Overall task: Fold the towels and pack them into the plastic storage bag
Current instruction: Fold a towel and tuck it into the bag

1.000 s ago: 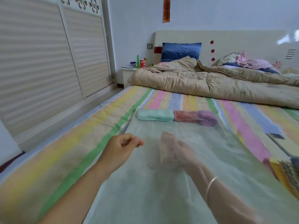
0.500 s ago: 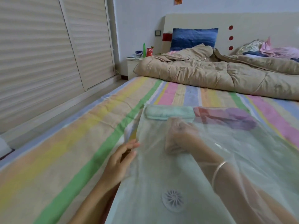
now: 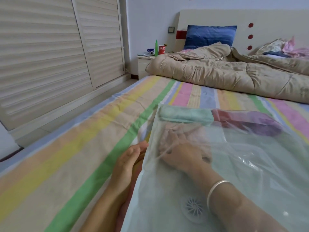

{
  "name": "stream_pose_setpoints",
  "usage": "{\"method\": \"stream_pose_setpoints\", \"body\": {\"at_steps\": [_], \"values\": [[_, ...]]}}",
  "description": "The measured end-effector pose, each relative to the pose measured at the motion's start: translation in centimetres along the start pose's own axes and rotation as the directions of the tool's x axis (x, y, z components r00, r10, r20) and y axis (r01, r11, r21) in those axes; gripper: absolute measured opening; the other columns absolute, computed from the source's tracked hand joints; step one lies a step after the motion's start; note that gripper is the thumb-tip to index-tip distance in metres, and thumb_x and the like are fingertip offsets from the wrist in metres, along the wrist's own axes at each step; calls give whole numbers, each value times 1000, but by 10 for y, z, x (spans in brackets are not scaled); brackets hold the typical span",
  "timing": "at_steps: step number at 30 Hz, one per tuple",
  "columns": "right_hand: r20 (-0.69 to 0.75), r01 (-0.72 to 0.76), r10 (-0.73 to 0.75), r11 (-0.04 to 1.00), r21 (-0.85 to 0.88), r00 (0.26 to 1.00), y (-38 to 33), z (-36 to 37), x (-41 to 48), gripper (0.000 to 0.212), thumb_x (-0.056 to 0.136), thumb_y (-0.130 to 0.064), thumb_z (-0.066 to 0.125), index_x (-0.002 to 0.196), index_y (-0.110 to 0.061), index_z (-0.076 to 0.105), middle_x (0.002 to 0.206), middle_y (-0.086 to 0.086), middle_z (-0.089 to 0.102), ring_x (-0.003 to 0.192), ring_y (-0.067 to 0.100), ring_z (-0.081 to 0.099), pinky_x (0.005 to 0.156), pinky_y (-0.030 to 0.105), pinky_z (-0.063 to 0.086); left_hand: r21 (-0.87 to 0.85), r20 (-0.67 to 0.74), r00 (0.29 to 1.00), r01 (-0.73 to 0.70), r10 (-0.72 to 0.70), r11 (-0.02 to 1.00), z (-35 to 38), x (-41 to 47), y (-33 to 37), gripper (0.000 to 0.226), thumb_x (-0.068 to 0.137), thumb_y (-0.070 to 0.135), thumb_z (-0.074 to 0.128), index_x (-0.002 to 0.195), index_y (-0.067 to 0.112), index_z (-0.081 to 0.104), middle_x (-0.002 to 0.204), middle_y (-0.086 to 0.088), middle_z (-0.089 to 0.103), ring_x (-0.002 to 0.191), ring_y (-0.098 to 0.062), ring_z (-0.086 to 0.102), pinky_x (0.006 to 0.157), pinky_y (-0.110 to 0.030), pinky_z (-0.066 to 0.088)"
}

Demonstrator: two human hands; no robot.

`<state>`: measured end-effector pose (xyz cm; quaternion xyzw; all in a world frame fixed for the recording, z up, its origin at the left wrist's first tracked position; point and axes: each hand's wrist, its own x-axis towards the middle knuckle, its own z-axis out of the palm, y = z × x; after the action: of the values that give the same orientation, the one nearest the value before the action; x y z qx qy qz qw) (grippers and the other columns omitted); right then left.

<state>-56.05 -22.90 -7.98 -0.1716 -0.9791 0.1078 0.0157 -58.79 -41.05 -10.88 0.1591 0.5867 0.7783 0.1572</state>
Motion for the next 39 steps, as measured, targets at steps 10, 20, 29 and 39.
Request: {"method": "stream_pose_setpoints", "body": {"at_steps": [10, 20, 29, 39], "values": [[-58, -121, 121, 993, 6, 991, -8, 16, 37, 66, 90, -47, 43, 146, -13, 32, 152, 17, 29, 140, 37, 26, 115, 51, 22, 100, 81, 995, -60, 52, 993, -5, 7, -5, 22, 91, 10, 61, 110, 15, 70, 125, 4, 66, 125, -18, 55, 111, -42, 39], [-27, 37, -42, 987, -156, 999, -12, 9, 60, 62, 99, -43, 22, 153, -14, 14, 161, 9, 7, 149, 24, 5, 119, 46, 13, 55, 98, 995, -39, 34, 998, -6, 9, -5, 45, 67, 19, 64, 110, 28, 73, 134, 6, 60, 132, -14, 49, 112, -46, 36], [-18, -40, 38, 985, -167, 999, -26, 13, 68, 66, 95, -49, 14, 153, -19, 4, 161, 7, 2, 148, 31, 3, 115, 60, 9, 101, 64, 996, -62, 56, 993, -3, 6, -2, 47, 68, 10, 50, 107, 24, 71, 137, 10, 57, 129, 3, 46, 104, -23, 37], [1, 66, -66, 992, -110, 998, -24, -4, 24, 72, 89, -58, 35, 150, -28, 13, 158, 5, 12, 144, 35, 14, 114, 58, 11, 189, 73, 996, -64, 51, 980, -4, 2, 3, 45, 71, 4, 51, 111, 21, 68, 134, 10, 58, 126, 5, 48, 94, -13, 42]]}}
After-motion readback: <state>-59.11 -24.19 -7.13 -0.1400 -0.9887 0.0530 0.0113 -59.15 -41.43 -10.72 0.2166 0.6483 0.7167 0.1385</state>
